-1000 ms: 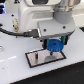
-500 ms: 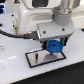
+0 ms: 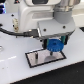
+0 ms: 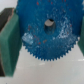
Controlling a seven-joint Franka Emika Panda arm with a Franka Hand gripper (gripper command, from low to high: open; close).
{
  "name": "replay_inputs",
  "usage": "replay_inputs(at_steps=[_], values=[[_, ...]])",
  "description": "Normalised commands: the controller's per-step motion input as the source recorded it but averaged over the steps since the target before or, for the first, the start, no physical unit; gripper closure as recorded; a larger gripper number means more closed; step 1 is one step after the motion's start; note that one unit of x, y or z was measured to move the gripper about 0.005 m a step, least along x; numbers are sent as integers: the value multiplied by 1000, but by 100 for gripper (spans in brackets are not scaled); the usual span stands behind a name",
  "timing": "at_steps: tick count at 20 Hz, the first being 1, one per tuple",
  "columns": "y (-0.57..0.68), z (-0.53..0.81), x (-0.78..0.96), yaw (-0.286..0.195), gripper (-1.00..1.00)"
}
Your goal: Insert the blue gear onto the right peg, followed by the red gear
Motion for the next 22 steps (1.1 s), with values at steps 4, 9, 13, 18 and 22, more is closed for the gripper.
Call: replay_inputs(at_steps=[4,9,13,18,22], values=[[-62,-3,159,0,100],[-22,-49,128,0,100],[-33,-2,106,0,100],[-53,99,75,0,100],[-44,184,88,0,100]])
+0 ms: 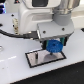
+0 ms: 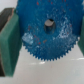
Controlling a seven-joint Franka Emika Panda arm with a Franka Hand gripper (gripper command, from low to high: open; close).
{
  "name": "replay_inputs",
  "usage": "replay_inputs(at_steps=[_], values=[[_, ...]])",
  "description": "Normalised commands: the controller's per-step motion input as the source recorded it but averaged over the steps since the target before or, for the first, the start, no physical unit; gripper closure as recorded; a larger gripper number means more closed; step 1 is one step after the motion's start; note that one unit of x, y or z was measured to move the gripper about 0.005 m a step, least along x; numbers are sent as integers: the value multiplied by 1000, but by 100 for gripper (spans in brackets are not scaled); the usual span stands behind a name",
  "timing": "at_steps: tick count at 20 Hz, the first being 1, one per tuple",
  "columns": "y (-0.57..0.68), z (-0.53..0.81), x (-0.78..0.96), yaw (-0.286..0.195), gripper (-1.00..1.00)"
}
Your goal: Insert the blue gear onto the right peg, followed by the red gear
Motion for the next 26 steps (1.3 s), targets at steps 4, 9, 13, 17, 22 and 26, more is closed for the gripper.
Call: replay_inputs(at_steps=[4,9,13,17,22,26], values=[[-14,321,231,0,100],[-147,159,304,0,100],[-75,24,131,0,100],[-53,-44,177,0,100],[-7,-45,128,0,100],[-43,-142,75,0,100]])
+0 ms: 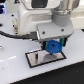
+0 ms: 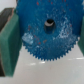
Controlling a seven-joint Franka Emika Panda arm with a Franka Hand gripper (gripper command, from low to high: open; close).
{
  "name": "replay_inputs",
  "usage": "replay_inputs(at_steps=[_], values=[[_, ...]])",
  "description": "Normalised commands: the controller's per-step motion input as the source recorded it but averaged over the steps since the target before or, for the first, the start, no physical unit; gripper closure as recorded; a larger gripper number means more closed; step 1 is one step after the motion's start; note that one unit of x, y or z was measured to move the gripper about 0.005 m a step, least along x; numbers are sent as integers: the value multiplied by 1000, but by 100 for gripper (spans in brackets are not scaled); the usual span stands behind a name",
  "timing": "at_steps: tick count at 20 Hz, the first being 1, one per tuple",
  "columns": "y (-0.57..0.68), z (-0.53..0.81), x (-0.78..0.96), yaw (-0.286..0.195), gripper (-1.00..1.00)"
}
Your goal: Insert the blue gear onto the right peg, followed by the red gear
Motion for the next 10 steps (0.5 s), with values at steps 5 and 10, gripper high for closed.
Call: replay_inputs(at_steps=[5,10], values=[[-78,98,92,0,100],[-83,128,200,0,100]])
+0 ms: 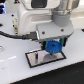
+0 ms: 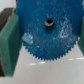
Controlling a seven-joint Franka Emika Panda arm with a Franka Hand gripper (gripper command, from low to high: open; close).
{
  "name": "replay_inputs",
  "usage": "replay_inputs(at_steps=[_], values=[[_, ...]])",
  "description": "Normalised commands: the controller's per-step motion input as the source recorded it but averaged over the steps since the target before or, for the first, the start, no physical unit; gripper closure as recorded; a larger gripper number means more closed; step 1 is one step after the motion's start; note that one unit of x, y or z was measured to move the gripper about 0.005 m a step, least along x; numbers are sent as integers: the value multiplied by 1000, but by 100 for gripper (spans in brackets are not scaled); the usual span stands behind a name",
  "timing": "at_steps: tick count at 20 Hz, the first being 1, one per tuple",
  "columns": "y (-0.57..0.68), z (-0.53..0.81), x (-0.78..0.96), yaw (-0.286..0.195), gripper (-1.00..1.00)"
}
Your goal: Insert the blue gear onto the right peg, followed by the red gear
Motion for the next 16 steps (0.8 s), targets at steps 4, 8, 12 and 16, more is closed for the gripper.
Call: replay_inputs(at_steps=[4,8,12,16], values=[[-36,72,70,0,100],[-59,272,123,0,100],[-38,248,98,0,100],[-33,87,121,0,100]])
